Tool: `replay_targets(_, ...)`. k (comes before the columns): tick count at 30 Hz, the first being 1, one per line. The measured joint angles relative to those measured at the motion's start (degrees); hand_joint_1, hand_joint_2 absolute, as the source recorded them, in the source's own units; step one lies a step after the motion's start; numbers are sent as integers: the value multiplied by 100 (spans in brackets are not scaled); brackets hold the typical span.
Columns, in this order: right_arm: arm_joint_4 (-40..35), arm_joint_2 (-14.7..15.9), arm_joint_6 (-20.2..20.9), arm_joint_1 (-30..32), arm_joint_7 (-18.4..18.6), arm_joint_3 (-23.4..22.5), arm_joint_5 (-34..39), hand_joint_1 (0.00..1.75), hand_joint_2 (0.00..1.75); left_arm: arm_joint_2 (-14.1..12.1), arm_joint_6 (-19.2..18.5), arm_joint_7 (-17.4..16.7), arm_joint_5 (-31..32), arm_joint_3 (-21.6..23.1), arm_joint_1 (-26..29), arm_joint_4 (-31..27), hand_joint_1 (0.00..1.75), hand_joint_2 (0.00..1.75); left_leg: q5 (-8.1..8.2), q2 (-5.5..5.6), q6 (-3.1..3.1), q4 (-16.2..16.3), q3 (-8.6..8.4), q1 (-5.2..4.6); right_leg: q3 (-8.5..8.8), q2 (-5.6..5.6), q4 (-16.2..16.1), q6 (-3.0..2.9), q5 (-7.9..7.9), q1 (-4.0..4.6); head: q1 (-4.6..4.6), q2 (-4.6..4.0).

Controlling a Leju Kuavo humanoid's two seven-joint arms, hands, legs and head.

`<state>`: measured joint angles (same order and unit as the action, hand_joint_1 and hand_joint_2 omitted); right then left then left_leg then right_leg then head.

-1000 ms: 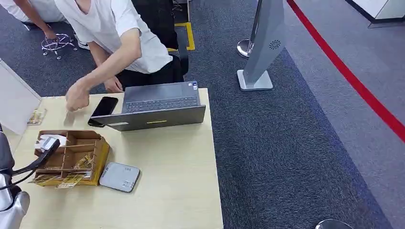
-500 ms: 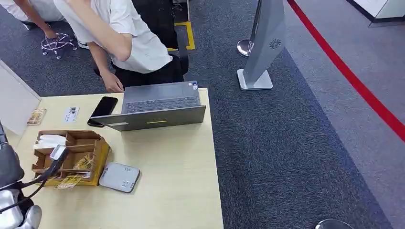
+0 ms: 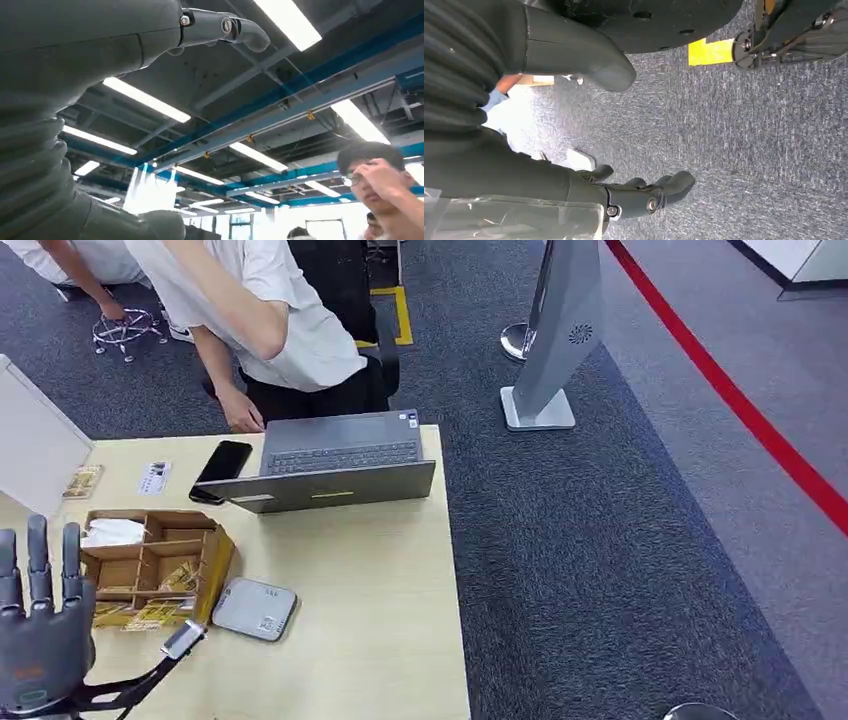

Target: Pass the card to the sensor for recognition and then transmit it.

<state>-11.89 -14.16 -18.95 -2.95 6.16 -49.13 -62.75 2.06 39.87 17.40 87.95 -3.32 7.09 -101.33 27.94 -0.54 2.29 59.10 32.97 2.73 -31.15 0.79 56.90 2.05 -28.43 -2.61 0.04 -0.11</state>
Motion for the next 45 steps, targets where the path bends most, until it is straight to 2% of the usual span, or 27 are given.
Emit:
replay_targets(5, 0, -4, -66, 5, -81, -81, 109, 0, 175, 382, 0, 87, 0, -94, 270, -297, 0, 175, 0, 6, 0, 0, 0, 0, 2, -2, 1, 0, -1, 0, -9, 0)
replay_targets(8, 0, -13, -87, 6, -112, -149, 197, 0, 175, 432, -186, -169, 0, -94, 521, -310, 0, 175, 0, 4, 0, 0, -1, 0, 0, 0, 0, 1, -2, 0, -9, 0)
replay_targets(9, 0, -13, -98, 8, -127, -181, 216, 0, 175, 387, -383, -509, 0, -81, 600, -310, 0, 175, 0, 5, 0, 0, -1, 0, -2, 0, 0, 6, -5, -1, -9, 0)
replay_targets(10, 0, -15, -105, 7, -131, -212, 223, 0, 175, 261, -609, -1034, 0, 5, 660, -306, 0, 175, 0, 6, 0, 0, -2, 1, -12, -2, 0, 6, -6, 1, -7, 0)
replay_targets(12, 2, -15, -125, 7, -168, -273, 243, 0, 175, -240, -1076, -2421, 0, 463, 658, -299, 0, 175, -1, 13, 1, 0, -2, 3, -17, -12, -1, 7, -9, 1, -11, 0)
replay_targets(13, 4, -15, -140, 7, -192, -291, 256, 0, 175, -528, -1231, -3218, 2, 845, 604, -286, 0, 175, -1, 21, 1, -1, -2, 4, -11, -19, 0, 4, -12, 1, -18, 0)
replay_targets(14, 15, -15, -185, 3, -223, -308, 258, 0, 175, -782, -1363, -3755, 4, 1235, 546, -273, 0, 175, -2, 23, 1, -2, -1, 3, -5, -24, 1, 5, -12, 1, -17, 0)
replay_targets(15, 42, -15, -210, -8, -232, -339, 256, 0, 175, -972, -1451, -4086, 4, 1613, 509, -264, 0, 175, -2, 22, 1, -2, -2, 4, -2, -24, 2, 5, -12, 1, -22, 0)
replay_targets(17, 55, -15, -192, -8, -247, -387, 236, 0, 175, -1216, -1534, -4401, 4, 2141, 471, -227, 0, 175, -2, 19, 0, -1, -2, 2, 7, -16, 2, 5, -10, 0, -22, 0)
replay_targets(20, 55, -17, -164, -5, -245, -420, 190, 0, 175, -1456, -1574, -4605, 4, 2773, 427, -140, 0, 175, -1, 19, -1, 1, -1, -4, 8, -14, -3, 10, -7, -5, -13, 0)
replay_targets(25, 55, -20, -173, -6, -247, -444, 205, 0, 175, -1613, -1591, -4619, 4, 3265, 412, -17, 0, 175, 0, 20, -2, 1, -1, -7, 5, -15, -3, 11, -8, -7, -15, 0)
replay_targets(29, 55, -20, -162, -5, -247, -472, 203, 0, 175, -1664, -1593, -4614, 4, 3423, 405, 46, 0, 175, 0, 20, -2, 0, -1, -5, 5, -16, -2, 10, -9, -6, -13, 0)
replay_targets(34, 55, -20, -166, -5, -245, -507, 199, 0, 175, -1642, -1677, -4452, 4, 3482, 429, 97, 0, 175, 0, 20, -2, 0, 0, -5, 8, -16, -2, 11, -9, -6, -13, 0)
replay_targets(39, 55, -22, -179, -4, -245, -522, 184, 0, 175, -1520, -1757, -4254, 4, 3480, 499, 197, 0, 175, 0, 21, -2, 0, 0, -6, 8, -16, -3, 11, -9, -7, -13, 0)
replay_targets(45, 55, -22, -181, -3, -203, -531, 188, 0, 175, -1404, -1742, -4302, 4, 3480, 661, 304, 0, 175, 1, 21, -2, 0, 0, -6, 7, -17, -2, 11, -9, -6, -15, 0)
